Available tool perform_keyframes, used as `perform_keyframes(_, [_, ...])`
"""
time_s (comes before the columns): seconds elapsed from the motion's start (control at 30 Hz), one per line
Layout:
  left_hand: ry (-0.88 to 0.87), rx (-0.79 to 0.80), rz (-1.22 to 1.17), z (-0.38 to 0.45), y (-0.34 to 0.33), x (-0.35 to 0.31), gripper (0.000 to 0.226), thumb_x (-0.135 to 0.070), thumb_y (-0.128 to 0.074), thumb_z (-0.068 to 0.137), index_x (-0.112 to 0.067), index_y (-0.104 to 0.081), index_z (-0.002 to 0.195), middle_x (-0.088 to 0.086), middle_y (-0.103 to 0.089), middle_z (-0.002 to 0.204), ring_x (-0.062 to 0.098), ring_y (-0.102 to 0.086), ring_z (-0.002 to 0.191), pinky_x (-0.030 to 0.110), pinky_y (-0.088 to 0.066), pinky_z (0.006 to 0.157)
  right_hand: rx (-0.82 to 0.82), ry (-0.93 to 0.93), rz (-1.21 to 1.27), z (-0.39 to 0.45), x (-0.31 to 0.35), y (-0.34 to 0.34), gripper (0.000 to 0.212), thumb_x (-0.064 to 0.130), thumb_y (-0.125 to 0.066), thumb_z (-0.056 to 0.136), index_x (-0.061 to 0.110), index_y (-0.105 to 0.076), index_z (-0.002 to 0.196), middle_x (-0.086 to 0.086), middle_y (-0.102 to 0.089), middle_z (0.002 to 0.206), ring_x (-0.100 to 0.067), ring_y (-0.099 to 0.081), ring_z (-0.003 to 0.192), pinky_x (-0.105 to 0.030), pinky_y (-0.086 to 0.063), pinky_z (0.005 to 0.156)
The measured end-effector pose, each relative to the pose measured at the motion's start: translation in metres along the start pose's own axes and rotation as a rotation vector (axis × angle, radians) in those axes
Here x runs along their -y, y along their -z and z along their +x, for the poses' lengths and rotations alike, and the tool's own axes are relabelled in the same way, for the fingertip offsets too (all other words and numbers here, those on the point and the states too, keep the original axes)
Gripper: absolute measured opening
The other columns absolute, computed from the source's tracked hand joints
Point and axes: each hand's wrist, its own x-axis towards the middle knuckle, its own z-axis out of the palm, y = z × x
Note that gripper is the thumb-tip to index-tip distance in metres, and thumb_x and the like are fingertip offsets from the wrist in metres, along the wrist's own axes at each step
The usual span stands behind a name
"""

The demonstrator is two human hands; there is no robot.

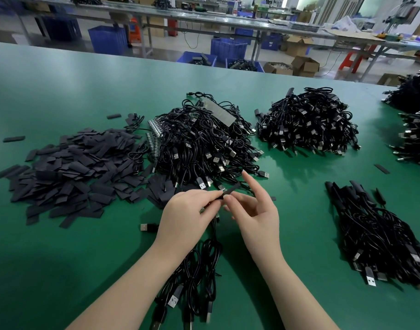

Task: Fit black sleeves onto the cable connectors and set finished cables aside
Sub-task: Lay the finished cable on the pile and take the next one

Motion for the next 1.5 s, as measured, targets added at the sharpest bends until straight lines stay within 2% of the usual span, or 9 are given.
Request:
perform_keyframes(0.07, [0.041,-0.016,-0.035,0.001,0.001,0.001,0.021,-0.02,-0.073,0.085,-0.022,-0.076,0.106,-0.009,-0.074,0.095,0.003,-0.064,0.089,0.032,-0.056,0.079,0.009,0.063,-0.069,0.0,-0.001,-0.001,0.06,0.015,-0.077,0.085,0.06,-0.057,0.119,0.009,-0.076,0.096,-0.012,-0.072,0.089,-0.019,-0.055,0.08])
perform_keyframes(0.57, [0.093,0.027,-0.044,0.002,0.003,0.001,0.027,-0.009,-0.073,0.084,-0.018,-0.075,0.109,-0.002,-0.075,0.1,0.011,-0.068,0.094,0.031,-0.055,0.086,0.108,0.077,-0.143,0.0,-0.003,-0.002,0.059,0.015,-0.073,0.088,0.052,-0.049,0.128,0.011,-0.076,0.092,-0.015,-0.072,0.089,-0.022,-0.056,0.083])
perform_keyframes(0.7, [0.12,0.017,-0.08,0.003,0.004,0.002,0.025,-0.014,-0.073,0.085,-0.021,-0.075,0.109,-0.005,-0.074,0.099,0.002,-0.065,0.092,0.016,-0.051,0.083,0.077,0.075,-0.153,-0.001,-0.006,-0.004,0.066,0.019,-0.074,0.088,0.055,-0.042,0.133,0.017,-0.073,0.098,-0.013,-0.071,0.083,-0.021,-0.056,0.077])
perform_keyframes(0.9, [0.097,0.015,-0.078,0.003,0.003,0.003,0.025,-0.014,-0.075,0.084,-0.022,-0.075,0.108,-0.009,-0.073,0.094,0.0,-0.062,0.094,0.012,-0.049,0.08,0.02,0.083,-0.14,0.0,-0.011,-0.002,0.061,0.019,-0.071,0.09,0.053,-0.044,0.133,0.016,-0.073,0.1,-0.014,-0.071,0.083,-0.024,-0.057,0.077])
perform_keyframes(1.03, [0.081,0.036,-0.025,0.001,0.002,0.003,0.031,-0.009,-0.073,0.082,-0.025,-0.075,0.108,-0.012,-0.073,0.099,0.002,-0.062,0.092,0.023,-0.052,0.085,0.06,-0.009,-0.154,0.002,-0.009,-0.003,0.022,0.018,-0.074,0.088,0.039,-0.071,0.095,0.001,-0.076,0.083,-0.024,-0.072,0.08,-0.039,-0.059,0.079])
perform_keyframes(1.17, [0.016,0.074,-0.012,0.001,0.001,0.0,0.032,-0.019,-0.069,0.081,-0.025,-0.073,0.113,-0.014,-0.072,0.103,-0.001,-0.06,0.097,0.03,-0.051,0.089,0.09,-0.016,-0.09,0.003,-0.004,-0.002,0.022,0.013,-0.07,0.09,0.028,-0.075,0.076,0.007,-0.071,0.066,-0.003,-0.063,0.062,-0.015,-0.05,0.062])
perform_keyframes(1.27, [-0.018,0.097,0.107,0.003,0.0,0.002,0.036,-0.031,-0.072,0.081,-0.023,-0.072,0.116,-0.011,-0.073,0.104,0.005,-0.065,0.095,0.034,-0.051,0.088,-0.024,-0.077,0.056,0.007,-0.004,0.0,0.022,0.015,-0.068,0.092,0.025,-0.076,0.074,0.005,-0.07,0.069,-0.005,-0.062,0.063,-0.018,-0.051,0.063])
perform_keyframes(1.37, [-0.024,0.09,0.166,0.003,0.0,0.006,0.017,-0.027,-0.076,0.083,-0.021,-0.077,0.099,-0.011,-0.074,0.093,0.01,-0.068,0.088,0.04,-0.052,0.082,-0.119,-0.123,0.154,0.01,-0.007,0.006,0.018,0.022,-0.068,0.093,0.021,-0.076,0.076,0.002,-0.07,0.073,-0.012,-0.065,0.067,-0.022,-0.053,0.067])
perform_keyframes(1.5, [-0.027,0.076,0.116,0.003,0.002,0.006,0.008,-0.024,-0.07,0.087,-0.023,-0.077,0.091,-0.013,-0.072,0.083,0.007,-0.066,0.077,0.037,-0.054,0.074,-0.032,-0.133,0.066,0.009,-0.009,0.005,0.013,0.022,-0.071,0.091,0.02,-0.078,0.08,-0.001,-0.069,0.07,-0.01,-0.063,0.065,-0.02,-0.052,0.066])
